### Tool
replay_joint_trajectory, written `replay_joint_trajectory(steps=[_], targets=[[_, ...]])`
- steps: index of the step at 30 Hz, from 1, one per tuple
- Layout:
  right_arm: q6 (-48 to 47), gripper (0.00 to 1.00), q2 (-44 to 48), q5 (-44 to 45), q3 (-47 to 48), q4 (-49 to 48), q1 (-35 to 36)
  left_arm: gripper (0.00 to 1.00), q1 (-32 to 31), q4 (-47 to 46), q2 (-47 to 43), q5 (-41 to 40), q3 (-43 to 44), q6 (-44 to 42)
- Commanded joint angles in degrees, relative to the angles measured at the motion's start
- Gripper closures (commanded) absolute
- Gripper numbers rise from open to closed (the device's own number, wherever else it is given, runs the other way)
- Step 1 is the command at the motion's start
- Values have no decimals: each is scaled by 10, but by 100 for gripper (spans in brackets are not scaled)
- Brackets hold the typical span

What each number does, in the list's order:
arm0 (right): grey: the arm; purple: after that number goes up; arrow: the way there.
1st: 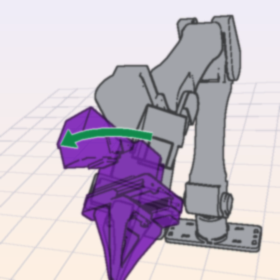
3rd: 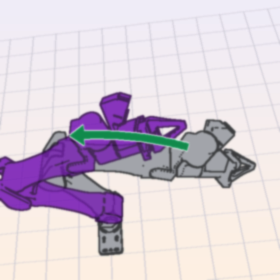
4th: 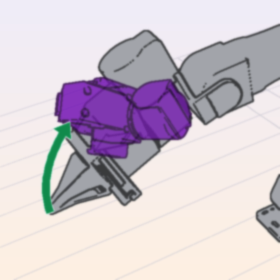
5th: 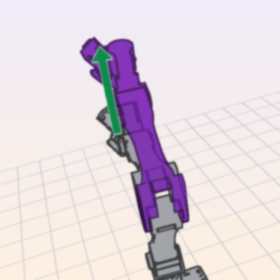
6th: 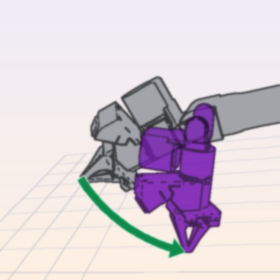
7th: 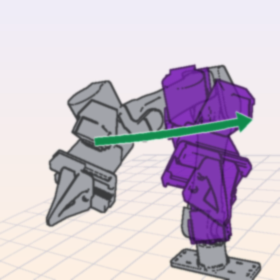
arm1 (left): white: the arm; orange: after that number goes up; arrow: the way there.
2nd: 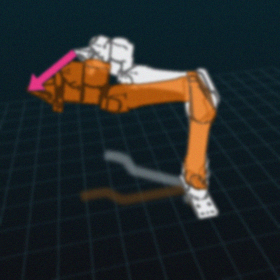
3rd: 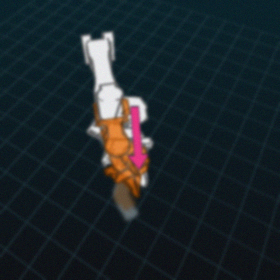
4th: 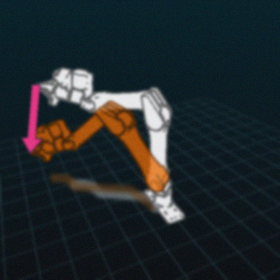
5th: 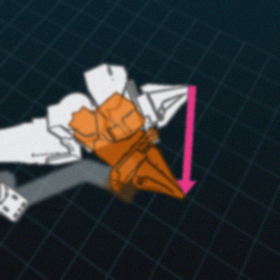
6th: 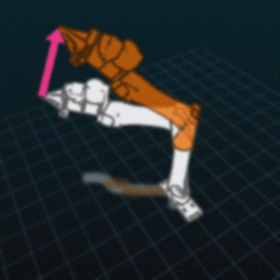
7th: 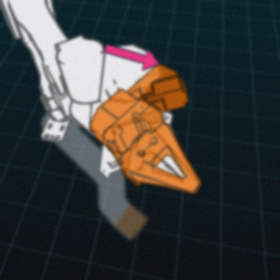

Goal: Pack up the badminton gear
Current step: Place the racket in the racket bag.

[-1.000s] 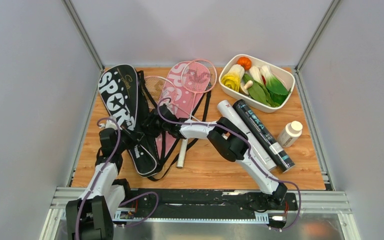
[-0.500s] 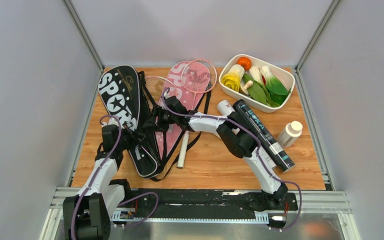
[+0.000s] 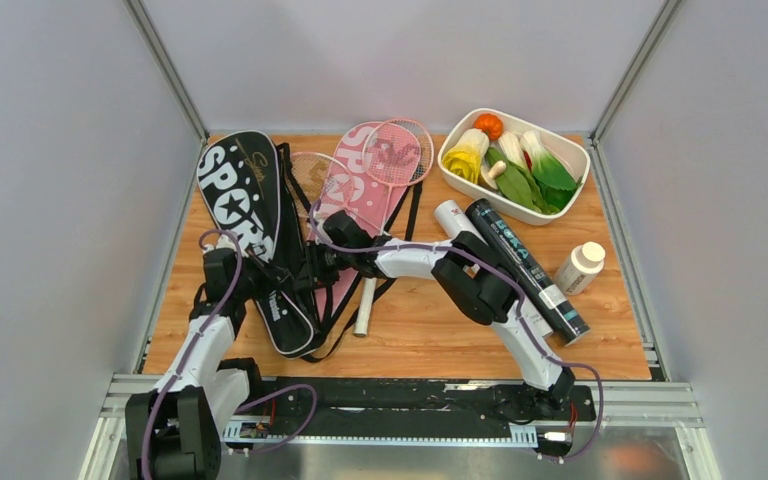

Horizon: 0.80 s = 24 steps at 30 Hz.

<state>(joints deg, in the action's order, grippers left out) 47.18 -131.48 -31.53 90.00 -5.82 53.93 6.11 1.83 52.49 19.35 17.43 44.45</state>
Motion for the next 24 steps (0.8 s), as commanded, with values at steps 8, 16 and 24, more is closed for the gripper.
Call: replay_joint_trajectory(steps=[8,16,24], targets=[[45,90,-30,25,11,-78,39,100,-7,-14,-28,47,-1,40],[36,89,-30,51,-21,-89,37,95,-8,-22,-20,41,-14,30],[3,58,66,82,-93,-65,4,58,-7,73,-1,9,52,-35]])
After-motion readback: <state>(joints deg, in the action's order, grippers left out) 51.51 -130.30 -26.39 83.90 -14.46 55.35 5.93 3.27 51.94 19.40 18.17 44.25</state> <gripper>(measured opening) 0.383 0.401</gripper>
